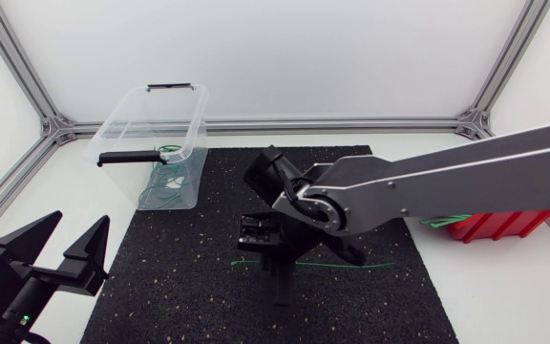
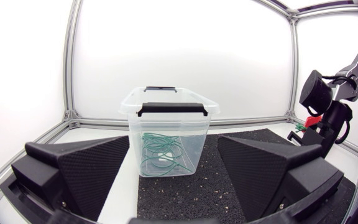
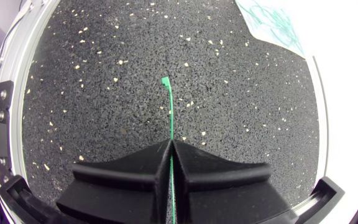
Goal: Take a green cable tie from the red box, thread the tail through the head to close it, then place it in the transparent bin on the left.
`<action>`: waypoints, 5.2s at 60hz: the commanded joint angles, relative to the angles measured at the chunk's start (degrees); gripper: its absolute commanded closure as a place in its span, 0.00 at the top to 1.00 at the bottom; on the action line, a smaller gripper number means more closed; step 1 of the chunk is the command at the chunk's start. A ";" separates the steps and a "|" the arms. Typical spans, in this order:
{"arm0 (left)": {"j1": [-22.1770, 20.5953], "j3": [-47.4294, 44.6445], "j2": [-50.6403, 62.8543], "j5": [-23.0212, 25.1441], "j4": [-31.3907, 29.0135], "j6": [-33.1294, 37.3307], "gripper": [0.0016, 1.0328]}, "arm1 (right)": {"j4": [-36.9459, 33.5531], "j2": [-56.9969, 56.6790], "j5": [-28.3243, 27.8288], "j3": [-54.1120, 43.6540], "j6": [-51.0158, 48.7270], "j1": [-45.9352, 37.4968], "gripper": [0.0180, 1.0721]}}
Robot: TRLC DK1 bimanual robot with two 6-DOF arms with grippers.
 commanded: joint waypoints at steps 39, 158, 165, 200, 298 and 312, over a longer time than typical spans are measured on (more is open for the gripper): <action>-0.45 -2.09 -0.14 -0.58 -1.90 -0.14 0.96 | -4.14 -9.79 -3.60 -1.36 6.02 -0.61 0.06; -0.10 -2.09 0.03 -0.58 -2.08 -0.14 0.96 | 10.54 1.82 13.54 -9.10 11.03 9.58 0.61; -0.01 -2.00 0.03 -0.58 -2.08 -0.14 0.96 | 9.92 0.76 13.54 -9.54 11.74 10.72 0.61; -0.01 -2.00 0.12 -0.58 -2.16 -0.05 0.96 | -2.47 -1.35 -5.89 -2.59 4.27 2.02 0.61; -1.24 -2.00 0.82 -0.58 -2.08 0.92 0.96 | 0.08 -2.14 -4.04 -5.58 6.20 6.86 0.06; -1.15 -2.00 1.00 -0.58 -2.16 1.01 0.96 | -2.56 -2.93 -7.03 -2.68 6.02 5.19 0.06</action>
